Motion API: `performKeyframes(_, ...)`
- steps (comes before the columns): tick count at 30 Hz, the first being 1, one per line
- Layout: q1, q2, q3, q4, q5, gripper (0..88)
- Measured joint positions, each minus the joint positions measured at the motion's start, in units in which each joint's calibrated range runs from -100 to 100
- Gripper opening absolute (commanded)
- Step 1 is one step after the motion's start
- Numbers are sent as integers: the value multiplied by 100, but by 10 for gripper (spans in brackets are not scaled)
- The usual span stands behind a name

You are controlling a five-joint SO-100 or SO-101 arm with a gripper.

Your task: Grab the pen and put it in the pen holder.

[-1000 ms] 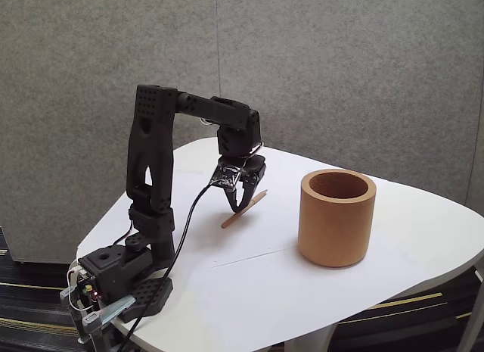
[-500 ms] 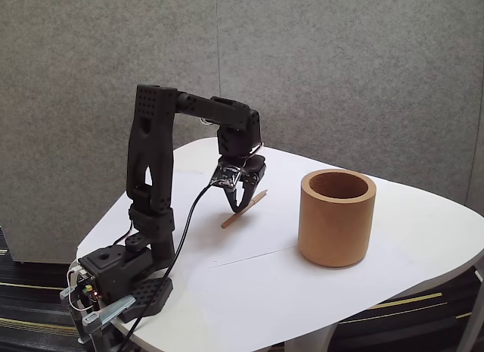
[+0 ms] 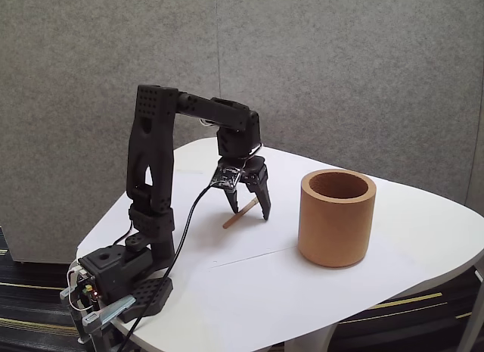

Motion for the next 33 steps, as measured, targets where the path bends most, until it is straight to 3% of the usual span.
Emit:
performKeyframes(17,-15,0,54,-17,-10,321)
performKeyframes(26,-59,-25,361,-534,-10,317)
performKeyframes(28,-59,-25,370,-551,-10,270)
performKeyframes(32,-44,-25,388,-551,-10,7)
performKeyframes(33,-37,-25,388,-551,-10,0)
